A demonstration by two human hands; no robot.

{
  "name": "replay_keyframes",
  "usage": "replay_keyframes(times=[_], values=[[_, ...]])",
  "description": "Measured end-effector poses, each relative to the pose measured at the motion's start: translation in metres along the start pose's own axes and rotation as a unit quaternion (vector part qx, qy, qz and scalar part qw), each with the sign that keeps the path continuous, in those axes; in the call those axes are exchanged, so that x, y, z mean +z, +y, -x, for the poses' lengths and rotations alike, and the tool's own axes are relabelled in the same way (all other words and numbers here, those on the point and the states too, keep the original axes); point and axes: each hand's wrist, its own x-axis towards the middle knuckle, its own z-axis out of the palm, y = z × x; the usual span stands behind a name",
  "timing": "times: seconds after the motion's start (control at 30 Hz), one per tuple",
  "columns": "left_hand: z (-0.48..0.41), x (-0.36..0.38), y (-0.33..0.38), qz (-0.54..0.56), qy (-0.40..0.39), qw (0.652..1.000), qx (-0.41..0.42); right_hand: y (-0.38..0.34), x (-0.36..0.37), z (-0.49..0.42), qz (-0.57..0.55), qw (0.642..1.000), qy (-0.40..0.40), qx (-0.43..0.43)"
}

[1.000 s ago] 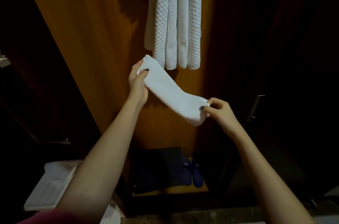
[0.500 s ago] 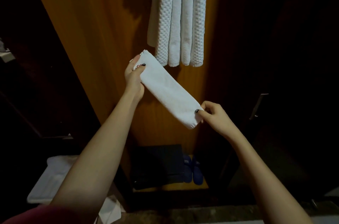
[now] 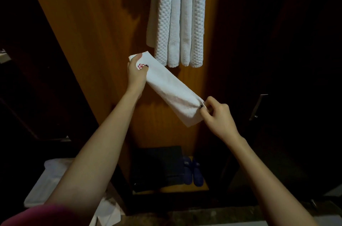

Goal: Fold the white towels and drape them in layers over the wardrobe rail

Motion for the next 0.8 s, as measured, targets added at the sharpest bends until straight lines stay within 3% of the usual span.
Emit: replay_keyframes(times=[0.17, 0.3, 0.43, 0.63, 0.8], values=[[0.004, -0.002, 0.004, 0.05, -0.007, 0.998, -0.025, 0.002, 0.001, -0.002, -0.114, 0.99, -0.02, 0.084], [0.005, -0.008, 0.007, 0.143, -0.016, 0.988, -0.062, 0.01, -0.001, -0.005, -0.263, 0.929, -0.171, 0.196], [0.011, -0.011, 0.022, 0.223, -0.042, 0.969, -0.095, 0.011, 0.006, 0.003, -0.31, 0.895, -0.268, 0.178], [0.019, -0.018, 0.047, 0.277, -0.129, 0.944, -0.124, 0.001, 0.029, 0.005, -0.336, 0.87, -0.324, 0.161], [0.02, -0.031, 0.057, 0.282, -0.137, 0.943, -0.115, -0.008, 0.04, 0.008, -0.35, 0.864, -0.322, 0.163]])
